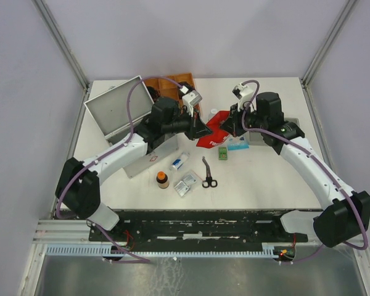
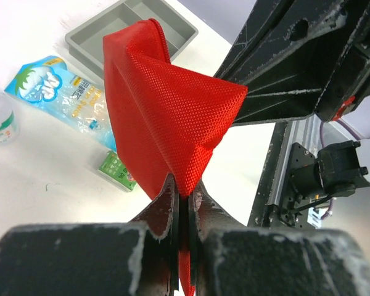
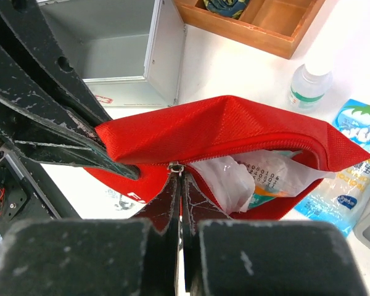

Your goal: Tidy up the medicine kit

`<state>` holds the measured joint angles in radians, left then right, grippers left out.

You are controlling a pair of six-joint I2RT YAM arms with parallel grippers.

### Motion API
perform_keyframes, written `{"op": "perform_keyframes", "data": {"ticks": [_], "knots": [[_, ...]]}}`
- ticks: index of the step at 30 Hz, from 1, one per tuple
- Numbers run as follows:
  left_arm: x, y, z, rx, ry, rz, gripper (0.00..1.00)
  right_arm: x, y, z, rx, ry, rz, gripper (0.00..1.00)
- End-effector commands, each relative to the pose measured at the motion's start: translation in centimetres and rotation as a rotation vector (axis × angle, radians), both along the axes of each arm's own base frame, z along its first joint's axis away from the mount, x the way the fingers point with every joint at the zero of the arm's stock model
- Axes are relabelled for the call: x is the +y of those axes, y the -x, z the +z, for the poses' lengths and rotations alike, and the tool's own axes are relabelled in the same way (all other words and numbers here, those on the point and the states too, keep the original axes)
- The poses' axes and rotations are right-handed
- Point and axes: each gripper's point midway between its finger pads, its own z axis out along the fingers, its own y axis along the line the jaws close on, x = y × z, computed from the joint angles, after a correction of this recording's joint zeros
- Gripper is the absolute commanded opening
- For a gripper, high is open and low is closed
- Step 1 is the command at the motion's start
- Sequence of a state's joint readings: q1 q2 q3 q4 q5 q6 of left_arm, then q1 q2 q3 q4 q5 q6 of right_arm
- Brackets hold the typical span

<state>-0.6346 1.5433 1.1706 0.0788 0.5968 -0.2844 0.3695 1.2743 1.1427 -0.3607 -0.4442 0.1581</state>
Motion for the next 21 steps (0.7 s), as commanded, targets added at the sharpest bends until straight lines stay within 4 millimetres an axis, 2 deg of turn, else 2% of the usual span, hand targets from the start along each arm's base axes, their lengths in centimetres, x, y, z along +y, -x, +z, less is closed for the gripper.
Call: {"op": "perform_keyframes", "data": {"ticks": [1,12,16,21], "knots": [[0.6,0.6,3.9,-0.195,0.050,-0.039,0.03,-2.6,-1.8,0.8,-0.027,0.066,-0.090,0.01],[1.9,0.2,4.1,-0.265,0.056,-0.084,0.03,-6.3,-2.9,-0.5,0.011,0.127,-0.163,0.01],[2.4,0.8,3.7,-0.289,0.059,-0.146,0.03,-7.5,-3.6,-0.6,0.009,0.156,-0.175,0.01],[3.1,1.8,4.7,-0.305,0.091,-0.192,0.03,-9.6,-4.2,-0.8,-0.004,0.199,-0.207,0.01]]}}
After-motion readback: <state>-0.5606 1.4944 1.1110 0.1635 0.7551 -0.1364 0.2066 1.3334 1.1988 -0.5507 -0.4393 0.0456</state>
